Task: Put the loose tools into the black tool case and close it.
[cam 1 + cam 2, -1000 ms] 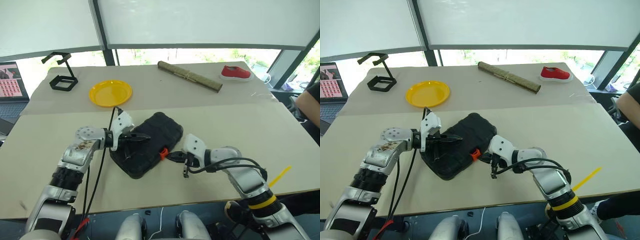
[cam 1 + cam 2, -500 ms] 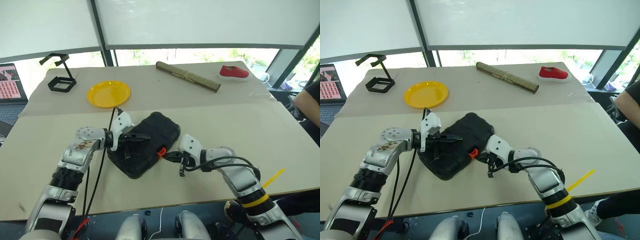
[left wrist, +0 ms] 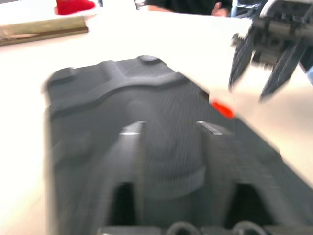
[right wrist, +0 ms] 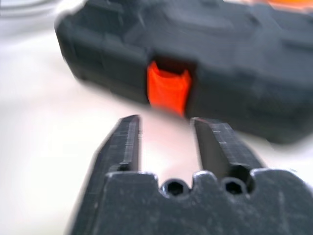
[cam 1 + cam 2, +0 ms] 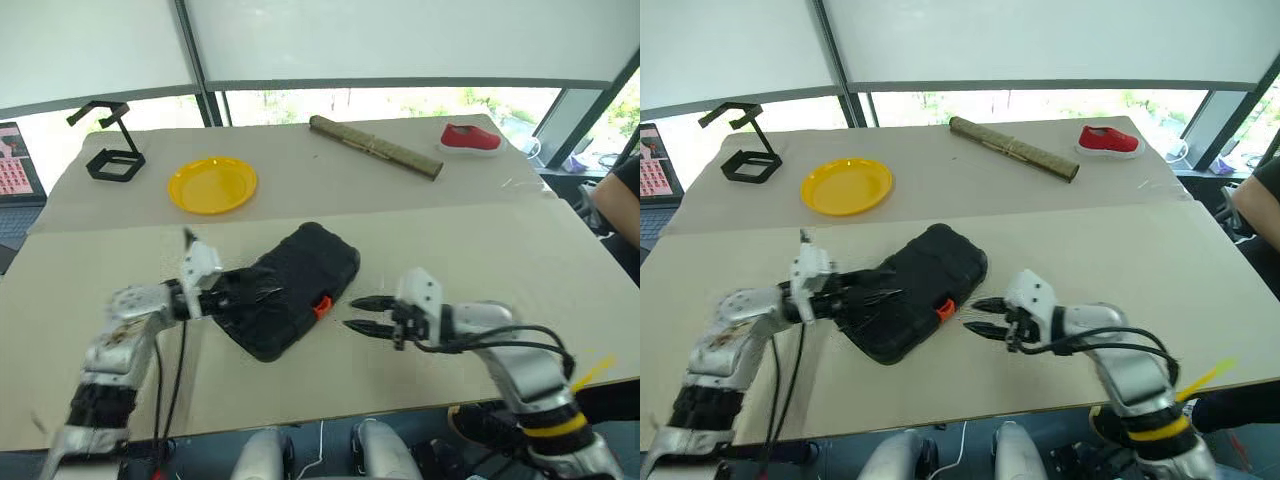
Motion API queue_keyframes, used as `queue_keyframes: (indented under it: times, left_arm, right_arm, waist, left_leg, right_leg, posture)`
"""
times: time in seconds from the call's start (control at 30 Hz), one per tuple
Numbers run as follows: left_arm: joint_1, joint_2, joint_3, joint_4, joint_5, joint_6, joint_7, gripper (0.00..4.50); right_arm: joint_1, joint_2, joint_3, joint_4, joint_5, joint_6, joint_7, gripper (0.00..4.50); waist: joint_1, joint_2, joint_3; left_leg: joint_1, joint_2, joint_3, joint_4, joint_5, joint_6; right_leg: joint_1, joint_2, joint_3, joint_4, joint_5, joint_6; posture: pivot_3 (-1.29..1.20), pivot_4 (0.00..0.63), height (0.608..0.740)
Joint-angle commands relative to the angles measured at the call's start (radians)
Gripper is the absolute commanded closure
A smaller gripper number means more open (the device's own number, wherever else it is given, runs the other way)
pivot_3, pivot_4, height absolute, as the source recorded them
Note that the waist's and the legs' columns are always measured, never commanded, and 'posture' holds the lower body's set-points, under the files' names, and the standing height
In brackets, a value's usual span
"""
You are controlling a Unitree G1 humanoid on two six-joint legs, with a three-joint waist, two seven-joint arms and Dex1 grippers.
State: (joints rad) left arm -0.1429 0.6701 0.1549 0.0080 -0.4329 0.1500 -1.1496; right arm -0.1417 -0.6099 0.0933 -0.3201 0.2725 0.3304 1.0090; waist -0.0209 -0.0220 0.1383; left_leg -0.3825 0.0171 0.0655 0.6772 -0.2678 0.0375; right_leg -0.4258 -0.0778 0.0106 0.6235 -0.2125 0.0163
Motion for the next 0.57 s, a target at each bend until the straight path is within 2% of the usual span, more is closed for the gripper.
queue_keyframes:
  times: [0.03,0.1,0.13,0.2,0.3,0.4,0.57]
  left_arm:
    - [0.132,0.042,0.108,0.006,0.042,-0.102,0.025,0.7]
    - [0.22,0.057,0.169,0.028,0.061,-0.169,0.04,0.05]
    - [0.258,0.059,0.191,0.037,0.065,-0.195,0.045,0.0]
    - [0.348,0.058,0.237,0.059,0.101,-0.274,0.071,0.0]
    - [0.427,0.052,0.268,0.04,0.106,-0.307,0.098,0.0]
    - [0.461,0.039,0.276,0.001,0.094,-0.3,0.128,0.0]
    - [0.492,0.025,0.279,-0.057,0.085,-0.289,0.162,0.0]
  right_arm:
    - [0.044,-0.038,-0.115,0.05,0.047,-0.215,0.083,0.92]
    - [0.078,-0.051,-0.173,0.124,0.08,-0.33,0.144,0.28]
    - [0.089,-0.057,-0.195,0.157,0.091,-0.38,0.17,0.06]
    - [0.093,-0.083,-0.231,0.197,0.129,-0.383,0.208,0.06]
    - [0.081,-0.094,-0.258,0.256,0.143,-0.435,0.232,0.06]
    - [0.068,-0.097,-0.253,0.306,0.131,-0.496,0.262,0.06]
    - [0.052,-0.089,-0.25,0.372,0.117,-0.567,0.263,0.06]
  waist:
    - [0.006,-0.002,0.001]
    - [0.008,-0.001,0.001]
    - [0.009,-0.001,0.001]
    - [0.007,-0.001,0.002]
    - [0.012,-0.008,0.006]
    - [0.021,-0.009,0.006]
    - [0.033,-0.009,0.006]
  left_leg:
    - [-0.001,0.0,0.0,0.0,0.0,0.0]
    - [-0.001,0.0,0.0,0.0,0.0,0.0]
    - [-0.001,0.0,0.0,0.0,0.0,0.0]
    - [-0.001,0.0,0.001,-0.001,0.0,0.0]
    - [-0.004,0.0,0.002,-0.001,-0.001,0.001]
    - [-0.004,0.0,0.001,0.0,-0.001,0.0]
    - [-0.006,0.0,0.001,-0.001,-0.001,0.001]
  right_leg:
    - [0.0,0.0,-0.001,0.0,-0.001,0.001]
    - [0.001,-0.001,-0.001,-0.005,-0.001,0.002]
    - [0.002,-0.001,-0.001,-0.006,-0.001,0.002]
    - [0.003,-0.001,-0.002,-0.01,-0.001,0.002]
    - [0.001,-0.005,-0.003,-0.011,0.0,0.003]
    - [0.001,-0.014,-0.006,-0.012,0.0,0.002]
    - [0.001,-0.015,-0.006,-0.013,-0.003,-0.002]
  posture:
    - [0.0,0.15,0.74]
    - [0.0,0.15,0.74]
    - [0.0,0.15,0.74]
    - [0.0,0.15,0.74]
    - [0.0,0.15,0.74]
    - [0.0,0.15,0.74]
    - [0.0,0.15,0.74]
